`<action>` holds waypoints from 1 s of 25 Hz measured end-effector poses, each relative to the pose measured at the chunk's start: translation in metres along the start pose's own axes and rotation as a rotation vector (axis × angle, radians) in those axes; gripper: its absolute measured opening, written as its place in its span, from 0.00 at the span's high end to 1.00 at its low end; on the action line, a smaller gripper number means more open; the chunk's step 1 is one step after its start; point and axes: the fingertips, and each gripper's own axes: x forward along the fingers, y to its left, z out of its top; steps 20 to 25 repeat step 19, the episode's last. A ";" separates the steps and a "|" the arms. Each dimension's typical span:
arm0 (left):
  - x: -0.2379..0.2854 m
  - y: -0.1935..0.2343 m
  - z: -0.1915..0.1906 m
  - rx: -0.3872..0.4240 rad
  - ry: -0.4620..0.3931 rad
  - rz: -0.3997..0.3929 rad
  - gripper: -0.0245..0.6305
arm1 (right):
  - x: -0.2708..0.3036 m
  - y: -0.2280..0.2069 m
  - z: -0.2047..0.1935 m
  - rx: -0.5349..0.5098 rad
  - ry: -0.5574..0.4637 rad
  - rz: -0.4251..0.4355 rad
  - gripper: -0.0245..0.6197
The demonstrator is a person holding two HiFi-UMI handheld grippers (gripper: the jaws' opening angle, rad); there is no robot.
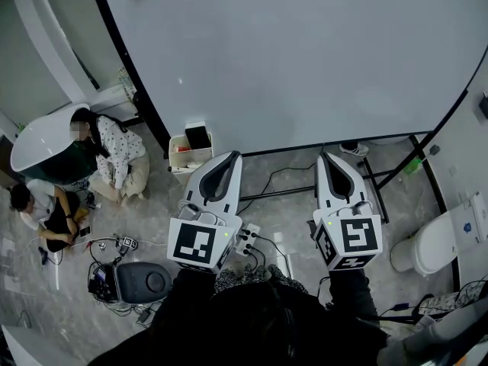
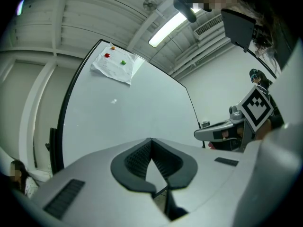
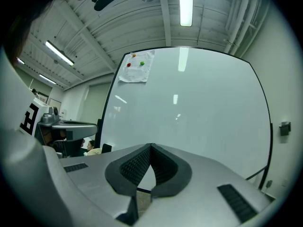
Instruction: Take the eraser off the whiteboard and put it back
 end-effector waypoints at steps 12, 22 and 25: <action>0.000 0.005 -0.003 0.003 0.010 0.010 0.95 | 0.006 0.001 -0.007 0.015 0.015 0.009 0.95; 0.003 0.004 -0.002 0.004 0.007 0.009 0.95 | 0.008 -0.001 -0.008 0.010 0.020 0.009 0.95; 0.003 0.004 -0.002 0.004 0.007 0.009 0.95 | 0.008 -0.001 -0.008 0.010 0.020 0.009 0.95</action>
